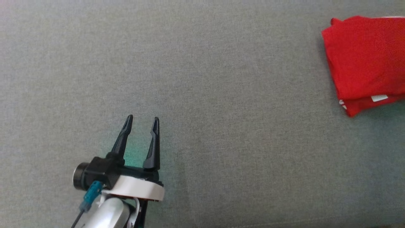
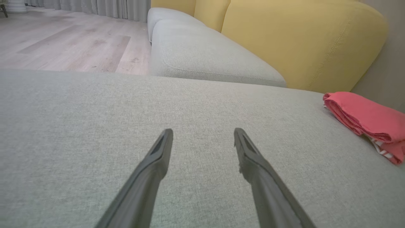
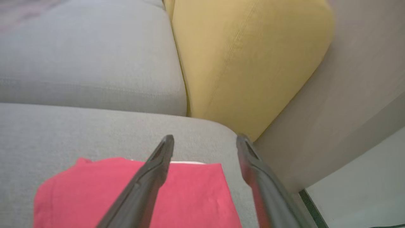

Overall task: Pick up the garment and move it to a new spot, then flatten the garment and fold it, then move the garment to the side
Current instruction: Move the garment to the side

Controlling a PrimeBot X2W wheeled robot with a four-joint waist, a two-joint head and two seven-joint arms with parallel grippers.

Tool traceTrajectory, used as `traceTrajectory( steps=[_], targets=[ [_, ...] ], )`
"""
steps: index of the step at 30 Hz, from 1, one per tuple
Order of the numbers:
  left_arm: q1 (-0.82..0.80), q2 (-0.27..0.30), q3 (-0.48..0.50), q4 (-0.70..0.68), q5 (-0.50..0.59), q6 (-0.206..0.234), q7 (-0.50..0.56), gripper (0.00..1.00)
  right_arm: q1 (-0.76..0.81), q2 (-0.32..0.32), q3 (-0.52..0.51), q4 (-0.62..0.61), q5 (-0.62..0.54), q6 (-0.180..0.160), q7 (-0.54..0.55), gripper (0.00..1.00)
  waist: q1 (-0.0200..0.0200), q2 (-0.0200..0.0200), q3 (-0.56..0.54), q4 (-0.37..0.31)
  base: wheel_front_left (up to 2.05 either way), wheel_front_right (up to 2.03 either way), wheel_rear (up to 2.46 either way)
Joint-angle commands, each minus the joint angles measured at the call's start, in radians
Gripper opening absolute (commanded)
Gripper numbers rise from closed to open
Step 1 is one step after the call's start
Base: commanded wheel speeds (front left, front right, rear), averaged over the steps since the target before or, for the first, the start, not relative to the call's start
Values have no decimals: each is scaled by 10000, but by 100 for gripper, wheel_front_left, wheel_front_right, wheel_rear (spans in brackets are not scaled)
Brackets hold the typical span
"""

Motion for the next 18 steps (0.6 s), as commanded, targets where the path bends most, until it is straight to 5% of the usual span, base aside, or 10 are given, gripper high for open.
traceTrajectory(
  steps=[1, 7, 18],
  targets=[
    [-328, 193, 484, -264, -53, 57, -113, 100, -220, 79, 324, -608, 119, -7, -286, 100, 0, 0, -305, 15, 0, 0, 0],
    [-177, 255, 796, -174, -249, 137, -212, 100, 156, 704, 712, -1229, 232, -7, -796, 100, 0, 0, -974, 155, 0, 0, 0],
    [705, 256, 1250, 149, -662, 386, -348, 100, 3044, 2904, 607, -2797, 10, -7, -2164, 100, 0, 0, -2390, 859, 0, 0, 0]
  ],
)
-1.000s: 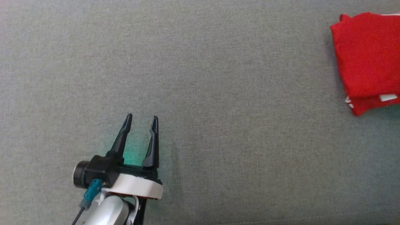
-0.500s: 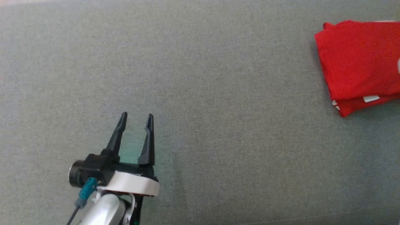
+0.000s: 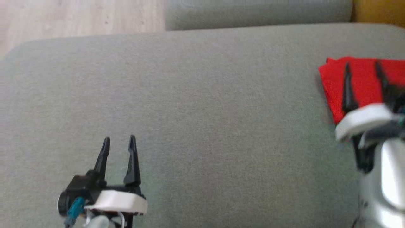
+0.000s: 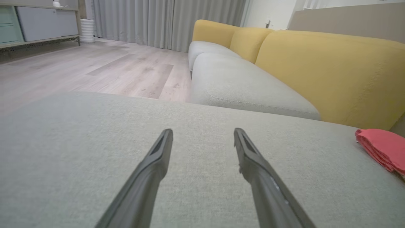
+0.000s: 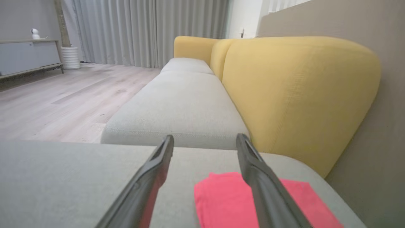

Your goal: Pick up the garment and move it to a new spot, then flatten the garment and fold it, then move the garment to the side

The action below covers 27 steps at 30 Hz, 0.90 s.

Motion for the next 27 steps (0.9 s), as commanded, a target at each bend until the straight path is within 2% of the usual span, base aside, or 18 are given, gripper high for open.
traceTrajectory(
  steps=[1, 7, 13, 20, 27],
  targets=[
    [-160, 163, 453, -187, -157, 123, -133, 100, 121, 75, 255, -458, 59, -7, -191, 100, 2, 0, -352, 293, 0, 0, 0],
    [410, 188, 577, 80, -326, 208, -166, 100, 2036, 157, 1122, -828, 943, -7, -593, 100, 2, 0, -841, 590, 0, 0, 0],
    [904, 161, 545, 167, -495, 174, -179, 100, 3463, 160, 1532, -1215, 1575, -7, -926, 100, 2, 0, -1218, 814, 0, 0, 0],
    [1100, 167, 518, 170, -508, 222, -189, 100, 4475, 161, 1947, -1677, 1835, -7, -1186, 100, 2, 0, -1315, 832, 0, 0, 0],
    [1064, 229, 421, 53, -465, 215, -128, 100, 4789, 161, 2020, -1808, 1827, -7, -1146, 100, 2, 0, -1334, 746, 0, 0, 0]
  ],
)
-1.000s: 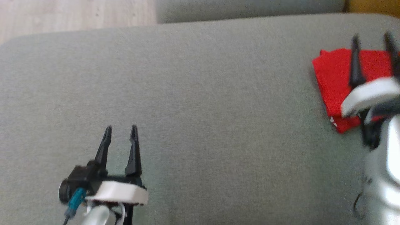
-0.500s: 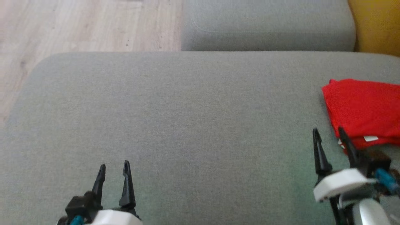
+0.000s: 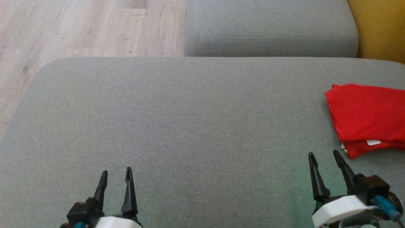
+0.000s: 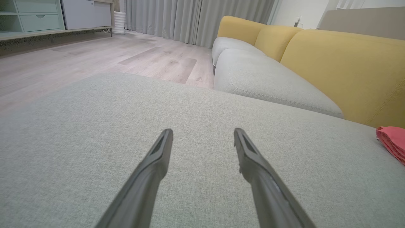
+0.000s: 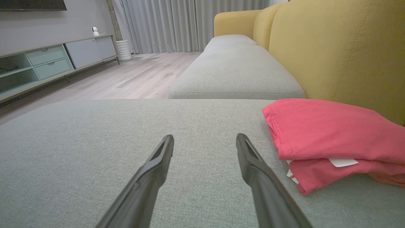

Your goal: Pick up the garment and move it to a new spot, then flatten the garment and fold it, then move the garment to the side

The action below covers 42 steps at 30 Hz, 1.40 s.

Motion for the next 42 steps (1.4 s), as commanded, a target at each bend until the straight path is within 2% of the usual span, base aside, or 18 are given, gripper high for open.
traceTrajectory(
  steps=[1, 13, 14, 20, 42],
  targets=[
    [-366, 178, 319, -359, -6, 41, -51, 100, -219, -54, 246, -380, 58, -7, -42, 100, 0, -1, -6, -27, 0, 0, 0],
    [-415, 206, 187, -376, -60, 30, 114, 100, -219, -53, 238, -475, 154, -7, -6, 100, 0, -1, -6, -163, 0, 0, 0],
    [-2, 37, -94, -92, -20, -5, 124, 0, 50, 0, -4, -86, 93, 0, 13, 0, 0, -1, -7, -164, 0, 0, 0],
    [286, -189, -93, 627, -135, -33, 211, 0, 144, 1, 5, 789, 205, 0, 21, 0, 0, -1, -4, -186, 0, 0, 0],
    [-56, -535, 914, 731, -1901, -745, 751, 0, -295, -125, -41, 883, 2998, -1, 251, 0, 0, -1, 37, -324, 0, 0, 0]
  ],
)
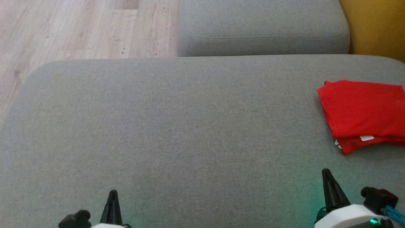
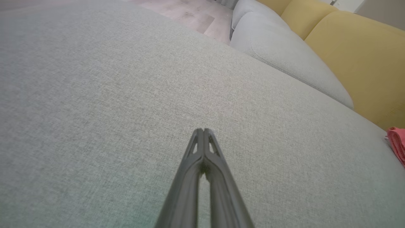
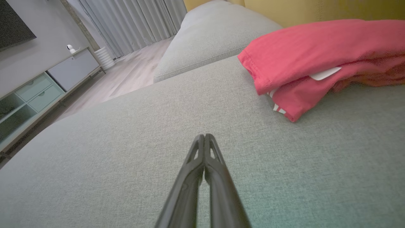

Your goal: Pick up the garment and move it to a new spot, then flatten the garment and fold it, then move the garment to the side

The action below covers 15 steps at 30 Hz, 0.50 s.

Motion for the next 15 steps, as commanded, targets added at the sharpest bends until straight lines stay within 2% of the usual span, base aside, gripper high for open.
traceTrajectory(
  steps=[1, 15],
  targets=[
    [-513, -13, 264, -230, -137, -88, 20, 0, -527, -125, -20, -273, 238, -1, 15, 0, 0, 0, 1, -4, 0, 0, 0],
    [-729, -244, 921, -186, -1250, -542, 375, 0, -804, -177, -84, -216, 1984, -2, 187, 0, 0, 0, 28, -91, 0, 0, 0]
  ],
)
